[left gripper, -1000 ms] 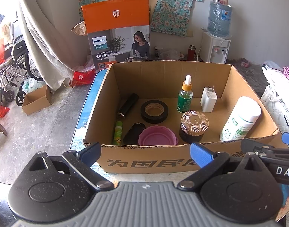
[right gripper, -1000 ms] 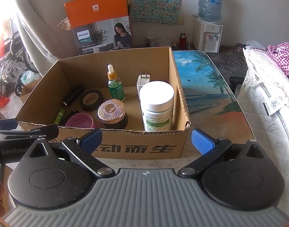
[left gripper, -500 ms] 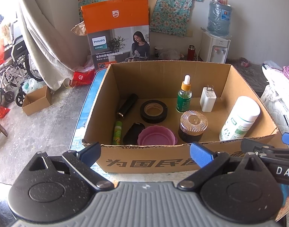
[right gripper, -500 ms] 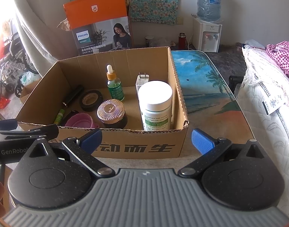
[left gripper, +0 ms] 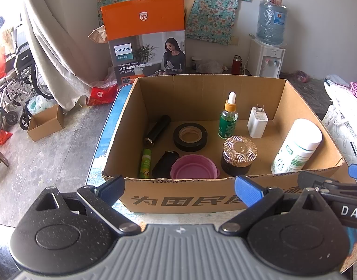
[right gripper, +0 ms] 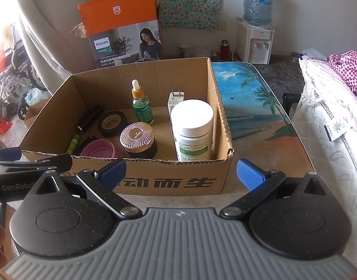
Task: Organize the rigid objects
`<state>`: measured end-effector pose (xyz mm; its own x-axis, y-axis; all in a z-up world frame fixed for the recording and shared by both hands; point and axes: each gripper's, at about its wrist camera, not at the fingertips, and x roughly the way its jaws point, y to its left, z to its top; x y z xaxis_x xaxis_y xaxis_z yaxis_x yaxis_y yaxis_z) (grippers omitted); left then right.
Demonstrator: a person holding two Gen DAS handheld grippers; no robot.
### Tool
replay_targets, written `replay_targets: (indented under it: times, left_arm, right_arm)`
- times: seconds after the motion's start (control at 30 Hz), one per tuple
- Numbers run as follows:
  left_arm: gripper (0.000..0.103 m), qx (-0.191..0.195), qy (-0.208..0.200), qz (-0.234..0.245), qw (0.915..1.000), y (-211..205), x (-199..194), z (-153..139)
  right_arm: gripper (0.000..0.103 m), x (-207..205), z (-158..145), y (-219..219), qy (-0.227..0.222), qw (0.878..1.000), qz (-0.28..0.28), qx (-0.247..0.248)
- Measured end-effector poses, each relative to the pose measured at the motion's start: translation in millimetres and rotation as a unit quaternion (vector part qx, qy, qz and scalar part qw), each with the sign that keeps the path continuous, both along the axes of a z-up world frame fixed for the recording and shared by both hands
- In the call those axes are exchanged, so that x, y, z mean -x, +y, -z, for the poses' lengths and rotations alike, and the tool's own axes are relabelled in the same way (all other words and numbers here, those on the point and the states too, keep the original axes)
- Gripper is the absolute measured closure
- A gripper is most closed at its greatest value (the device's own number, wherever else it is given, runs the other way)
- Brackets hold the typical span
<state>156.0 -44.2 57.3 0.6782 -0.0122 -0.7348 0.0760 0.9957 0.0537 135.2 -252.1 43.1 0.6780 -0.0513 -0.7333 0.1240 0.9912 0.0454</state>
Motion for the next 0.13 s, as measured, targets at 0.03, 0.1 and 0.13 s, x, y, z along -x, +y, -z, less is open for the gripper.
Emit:
replay_targets:
  times: [0.03, 0.1, 0.13]
  left_arm:
    - [0.002, 0.0, 0.0, 0.0, 1.0, -0.1, -0.1, 0.0]
    - [0.002, 0.0, 0.0, 0.0, 1.0, 0.0, -0.1, 0.0]
    - [0.002, 0.0, 0.001, 0.0, 1.0, 0.1, -0.1, 0.0]
  right_arm:
    - [0.001, 0.1, 0.0, 0.0, 0.0, 1.0, 0.0, 0.0]
    - [0.001, 0.2, -0.2, -0.1, 0.0, 1.0, 0.0, 0.0]
    - [0.001, 0.0, 0.1, -0.1, 0.0, 1.0, 0.0, 0.001]
